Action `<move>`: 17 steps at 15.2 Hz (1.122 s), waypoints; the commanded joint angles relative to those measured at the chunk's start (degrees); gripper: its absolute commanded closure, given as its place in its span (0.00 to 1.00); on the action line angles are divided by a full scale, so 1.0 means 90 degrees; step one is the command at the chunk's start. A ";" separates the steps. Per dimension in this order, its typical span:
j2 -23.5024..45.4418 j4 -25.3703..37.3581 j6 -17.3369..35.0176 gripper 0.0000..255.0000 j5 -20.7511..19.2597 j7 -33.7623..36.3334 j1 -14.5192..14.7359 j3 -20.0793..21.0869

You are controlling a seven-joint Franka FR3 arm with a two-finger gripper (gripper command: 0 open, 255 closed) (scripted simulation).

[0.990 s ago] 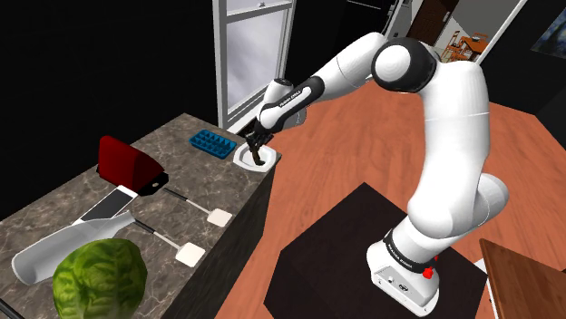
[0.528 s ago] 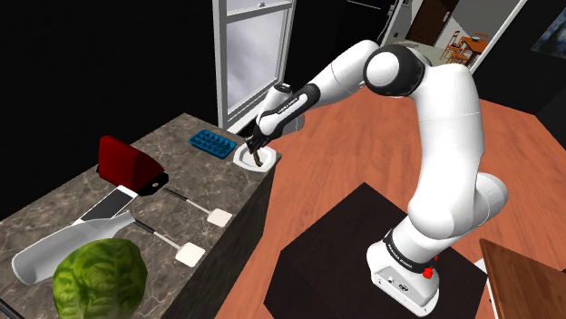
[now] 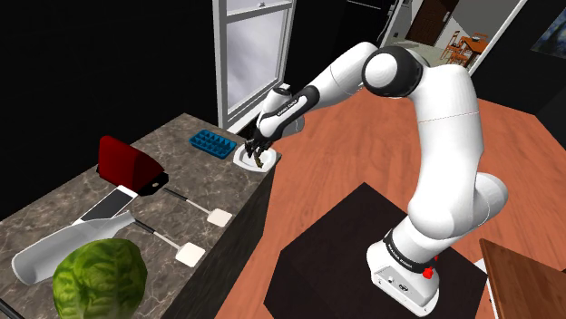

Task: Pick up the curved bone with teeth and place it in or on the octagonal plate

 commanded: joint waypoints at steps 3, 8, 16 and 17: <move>0.0012 -0.0005 -0.0013 0.00 -0.0001 -0.0001 0.0002 -0.0001; -0.0618 -0.0362 -0.0299 0.00 0.0127 -0.0076 -0.0235 0.0200; -0.0778 -0.0442 -0.0383 0.00 0.0170 -0.0105 -0.0301 0.0254; -0.0778 -0.0442 -0.0382 0.00 0.0170 -0.0105 -0.0301 0.0254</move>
